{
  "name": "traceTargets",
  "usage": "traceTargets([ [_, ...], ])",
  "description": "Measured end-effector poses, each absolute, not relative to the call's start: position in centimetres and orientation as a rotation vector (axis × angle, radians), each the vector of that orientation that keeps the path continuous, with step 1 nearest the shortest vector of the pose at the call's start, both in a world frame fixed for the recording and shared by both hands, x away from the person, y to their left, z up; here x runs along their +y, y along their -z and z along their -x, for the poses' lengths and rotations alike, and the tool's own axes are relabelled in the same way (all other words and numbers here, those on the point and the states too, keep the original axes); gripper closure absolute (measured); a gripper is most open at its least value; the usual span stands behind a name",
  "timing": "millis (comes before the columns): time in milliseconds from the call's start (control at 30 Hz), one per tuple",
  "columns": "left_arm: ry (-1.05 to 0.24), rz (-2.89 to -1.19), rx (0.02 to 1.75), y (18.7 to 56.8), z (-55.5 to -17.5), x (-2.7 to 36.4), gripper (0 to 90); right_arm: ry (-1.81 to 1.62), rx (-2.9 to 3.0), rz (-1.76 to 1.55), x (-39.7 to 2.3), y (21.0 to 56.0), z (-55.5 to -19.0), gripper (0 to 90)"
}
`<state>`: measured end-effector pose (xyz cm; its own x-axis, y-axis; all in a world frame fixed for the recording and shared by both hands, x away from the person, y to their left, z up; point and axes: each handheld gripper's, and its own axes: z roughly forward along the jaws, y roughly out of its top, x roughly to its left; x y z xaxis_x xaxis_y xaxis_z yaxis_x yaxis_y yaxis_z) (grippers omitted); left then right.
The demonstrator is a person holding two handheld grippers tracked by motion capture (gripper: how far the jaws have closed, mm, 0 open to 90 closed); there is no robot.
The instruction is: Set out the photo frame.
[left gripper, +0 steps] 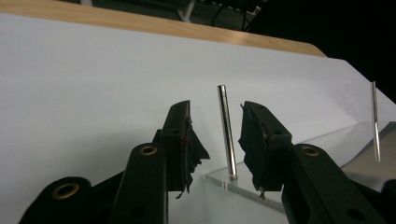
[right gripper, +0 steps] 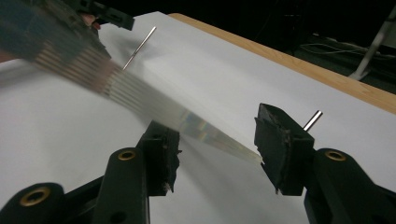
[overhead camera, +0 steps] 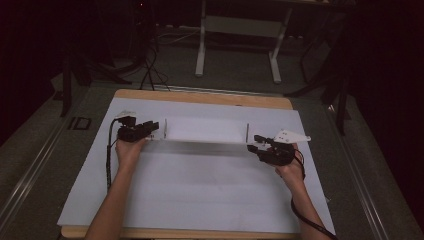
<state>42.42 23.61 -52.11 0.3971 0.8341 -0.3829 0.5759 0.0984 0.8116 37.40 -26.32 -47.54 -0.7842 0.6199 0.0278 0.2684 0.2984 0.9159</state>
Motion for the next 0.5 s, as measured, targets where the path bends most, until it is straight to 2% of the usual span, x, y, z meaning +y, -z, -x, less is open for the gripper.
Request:
traceTargets([
  [500, -0.355, -1.629, 1.185, 50.3, -40.2, 23.9, 58.4, -1.51, 2.191, -0.858, -26.1, 46.9, -38.6, 50.5],
])
